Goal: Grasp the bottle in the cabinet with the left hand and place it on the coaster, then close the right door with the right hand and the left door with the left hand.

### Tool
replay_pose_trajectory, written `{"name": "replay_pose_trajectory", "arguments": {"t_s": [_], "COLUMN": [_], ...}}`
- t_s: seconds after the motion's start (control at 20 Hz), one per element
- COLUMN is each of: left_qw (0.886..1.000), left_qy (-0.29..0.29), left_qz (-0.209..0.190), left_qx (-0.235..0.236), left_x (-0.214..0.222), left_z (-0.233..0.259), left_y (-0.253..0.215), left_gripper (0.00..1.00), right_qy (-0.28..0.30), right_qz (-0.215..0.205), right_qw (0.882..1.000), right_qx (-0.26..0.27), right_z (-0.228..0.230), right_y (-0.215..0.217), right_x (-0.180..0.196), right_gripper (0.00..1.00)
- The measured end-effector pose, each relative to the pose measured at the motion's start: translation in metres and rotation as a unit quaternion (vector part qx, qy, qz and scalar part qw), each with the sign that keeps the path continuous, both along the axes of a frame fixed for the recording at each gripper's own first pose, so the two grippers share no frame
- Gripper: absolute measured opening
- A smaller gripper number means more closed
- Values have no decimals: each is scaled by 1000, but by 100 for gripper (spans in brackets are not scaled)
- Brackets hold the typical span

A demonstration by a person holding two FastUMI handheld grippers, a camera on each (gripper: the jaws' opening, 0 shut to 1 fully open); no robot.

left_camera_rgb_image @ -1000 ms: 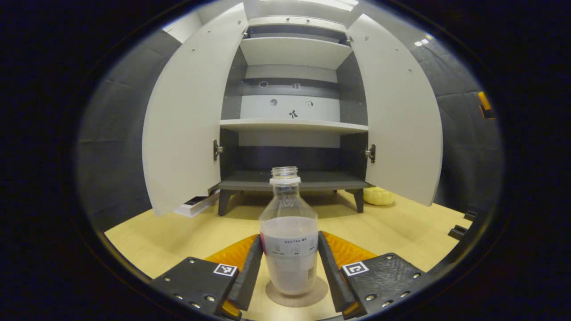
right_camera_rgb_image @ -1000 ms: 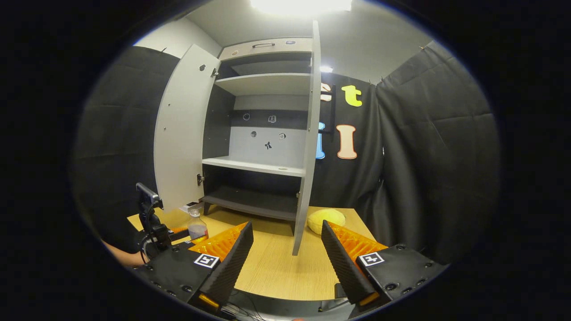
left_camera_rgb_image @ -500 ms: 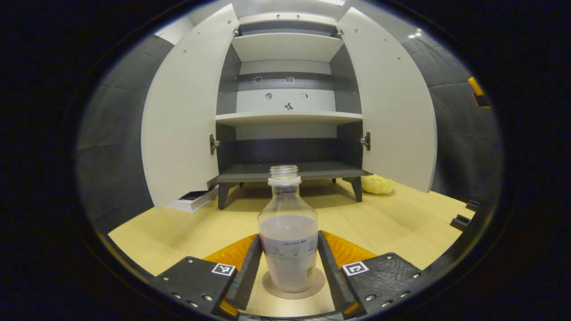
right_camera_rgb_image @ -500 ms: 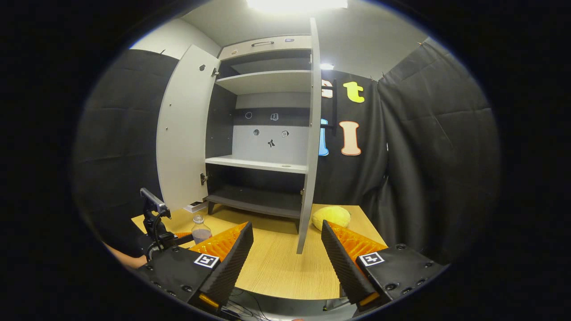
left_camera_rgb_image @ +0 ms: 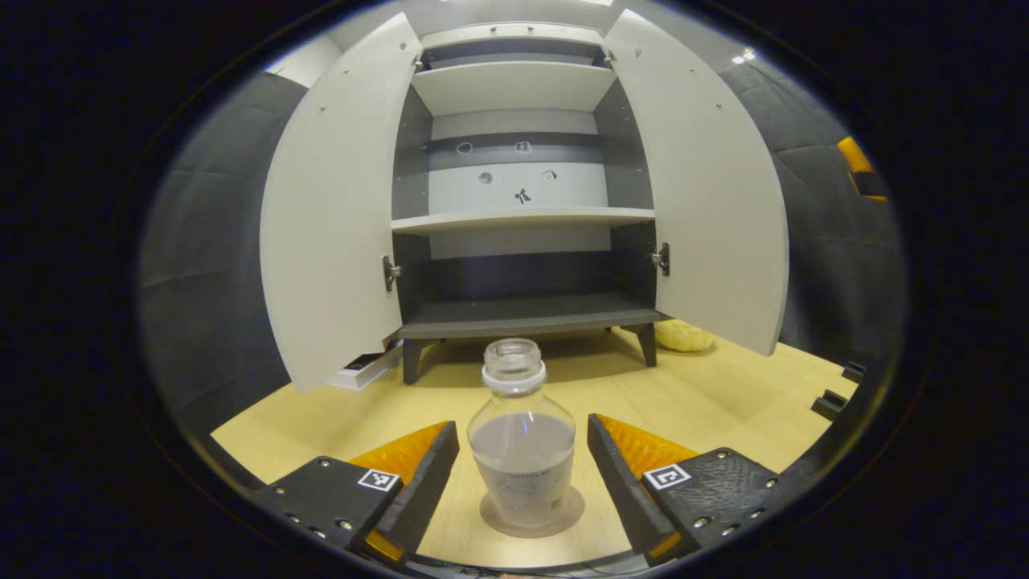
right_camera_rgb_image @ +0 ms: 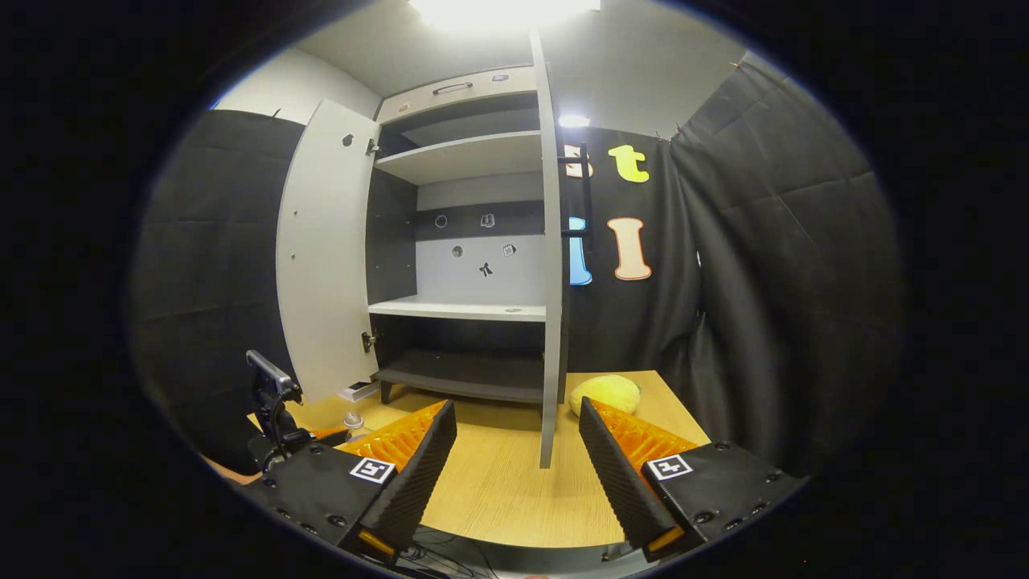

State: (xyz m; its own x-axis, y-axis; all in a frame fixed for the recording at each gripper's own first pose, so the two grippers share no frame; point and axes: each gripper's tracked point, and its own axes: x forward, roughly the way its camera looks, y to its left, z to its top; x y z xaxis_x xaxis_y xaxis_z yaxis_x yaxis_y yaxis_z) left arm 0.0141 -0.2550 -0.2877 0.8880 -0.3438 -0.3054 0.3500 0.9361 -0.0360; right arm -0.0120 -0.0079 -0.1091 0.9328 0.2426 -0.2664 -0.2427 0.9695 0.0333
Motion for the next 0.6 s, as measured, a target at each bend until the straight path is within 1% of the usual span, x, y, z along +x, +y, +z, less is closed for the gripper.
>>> {"name": "replay_pose_trajectory", "arguments": {"t_s": [0.1,0.35,0.45,0.6], "left_qw": [1000,997,995,992], "left_qy": [-7,-65,-87,-114], "left_qz": [7,36,45,49], "left_qx": [-4,-13,-12,-26], "left_x": [2,16,21,29], "left_z": [21,113,147,193], "left_y": [4,24,33,45], "left_gripper": [94,94,94,94], "right_qy": [-9,-37,-47,-55], "right_qz": [2,8,4,-5], "right_qw": [1000,999,999,998], "right_qx": [3,14,18,24], "right_z": [6,26,32,37], "right_y": [0,-2,-3,-3], "right_x": [5,22,30,44], "right_gripper": [98,98,98,98]}}
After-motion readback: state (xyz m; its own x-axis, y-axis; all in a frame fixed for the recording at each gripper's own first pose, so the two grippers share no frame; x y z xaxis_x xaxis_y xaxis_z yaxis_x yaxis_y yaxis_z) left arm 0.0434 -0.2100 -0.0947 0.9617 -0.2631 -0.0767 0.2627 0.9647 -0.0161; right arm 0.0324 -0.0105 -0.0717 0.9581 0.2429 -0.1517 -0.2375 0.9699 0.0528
